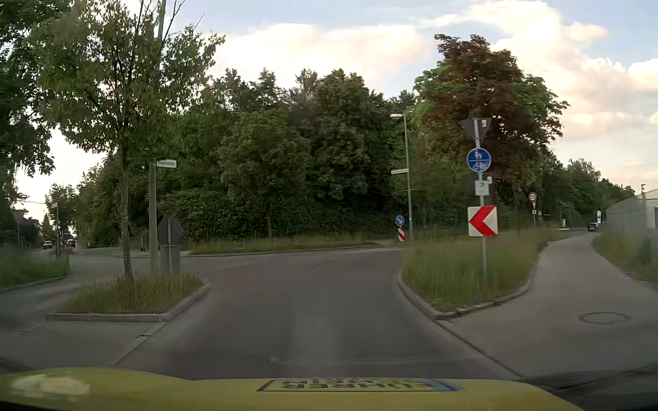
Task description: Follow the waypoints while adhering to traffic rules and regulations
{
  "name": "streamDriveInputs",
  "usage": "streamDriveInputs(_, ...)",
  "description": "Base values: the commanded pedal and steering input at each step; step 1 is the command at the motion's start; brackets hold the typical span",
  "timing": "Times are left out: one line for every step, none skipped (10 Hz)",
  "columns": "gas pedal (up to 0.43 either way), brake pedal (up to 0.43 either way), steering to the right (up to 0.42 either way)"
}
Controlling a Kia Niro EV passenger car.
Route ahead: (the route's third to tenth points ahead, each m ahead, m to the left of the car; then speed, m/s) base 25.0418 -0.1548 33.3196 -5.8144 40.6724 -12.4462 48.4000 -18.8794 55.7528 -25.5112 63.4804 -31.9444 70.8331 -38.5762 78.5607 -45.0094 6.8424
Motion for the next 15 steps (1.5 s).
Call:
streamDriveInputs(0.067, 0.000, -0.118)
streamDriveInputs(0.067, 0.000, -0.102)
streamDriveInputs(0.067, 0.000, -0.089)
streamDriveInputs(0.067, 0.000, -0.076)
streamDriveInputs(0.067, 0.000, -0.054)
streamDriveInputs(0.067, 0.000, -0.026)
streamDriveInputs(0.067, 0.000, -0.003)
streamDriveInputs(0.079, 0.000, 0.018)
streamDriveInputs(0.079, 0.000, 0.040)
streamDriveInputs(0.087, 0.000, 0.062)
streamDriveInputs(0.087, 0.000, 0.087)
streamDriveInputs(0.087, 0.000, 0.108)
streamDriveInputs(0.087, 0.000, 0.121)
streamDriveInputs(0.087, 0.000, 0.140)
streamDriveInputs(0.087, 0.000, 0.159)
